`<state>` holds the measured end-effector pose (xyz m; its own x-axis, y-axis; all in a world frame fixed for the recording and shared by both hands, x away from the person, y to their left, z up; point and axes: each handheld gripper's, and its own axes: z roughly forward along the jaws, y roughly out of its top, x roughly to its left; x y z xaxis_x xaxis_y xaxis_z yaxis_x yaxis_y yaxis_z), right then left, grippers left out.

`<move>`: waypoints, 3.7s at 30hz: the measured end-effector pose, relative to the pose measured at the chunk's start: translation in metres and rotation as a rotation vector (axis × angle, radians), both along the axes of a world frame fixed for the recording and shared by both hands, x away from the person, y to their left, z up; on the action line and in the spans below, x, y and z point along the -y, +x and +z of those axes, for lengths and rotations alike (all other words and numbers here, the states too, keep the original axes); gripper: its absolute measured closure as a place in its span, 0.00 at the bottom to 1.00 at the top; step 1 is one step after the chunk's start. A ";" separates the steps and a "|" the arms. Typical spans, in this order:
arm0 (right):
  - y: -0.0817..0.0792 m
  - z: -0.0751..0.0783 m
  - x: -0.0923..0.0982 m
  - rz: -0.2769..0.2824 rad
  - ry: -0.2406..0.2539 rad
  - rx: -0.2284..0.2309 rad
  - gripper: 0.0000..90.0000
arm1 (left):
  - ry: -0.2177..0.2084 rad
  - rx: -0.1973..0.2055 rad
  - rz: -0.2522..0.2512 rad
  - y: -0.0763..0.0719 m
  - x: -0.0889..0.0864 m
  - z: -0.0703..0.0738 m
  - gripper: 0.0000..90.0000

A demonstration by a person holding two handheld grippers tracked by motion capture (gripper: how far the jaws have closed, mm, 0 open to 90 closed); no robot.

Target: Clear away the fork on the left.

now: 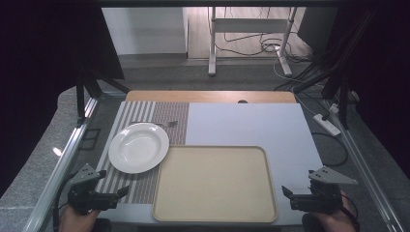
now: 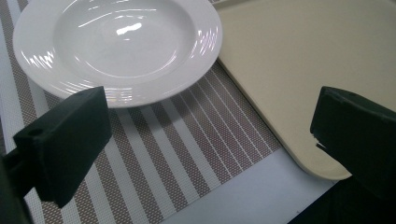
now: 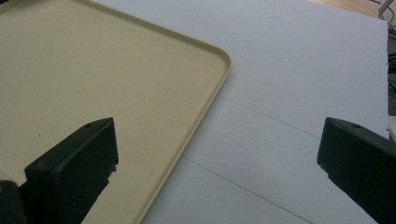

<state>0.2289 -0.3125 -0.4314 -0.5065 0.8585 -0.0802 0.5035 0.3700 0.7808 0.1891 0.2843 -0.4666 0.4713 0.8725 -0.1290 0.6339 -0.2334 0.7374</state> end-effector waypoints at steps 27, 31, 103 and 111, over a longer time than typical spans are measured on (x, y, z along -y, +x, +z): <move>0.001 -0.001 -0.003 0.018 -0.021 -0.013 0.00 | -0.006 -0.061 -0.032 0.011 0.002 -0.001 0.00; 0.001 -0.001 -0.003 0.023 -0.026 -0.016 0.00 | 0.000 -0.054 -0.045 0.016 0.005 0.000 0.00; 0.002 -0.003 -0.005 0.031 -0.048 -0.038 0.00 | 0.086 -0.108 -0.111 0.189 0.047 -0.014 0.00; 0.002 -0.003 -0.005 0.030 -0.045 -0.039 0.00 | 0.094 -0.104 -0.137 0.211 0.057 -0.017 0.00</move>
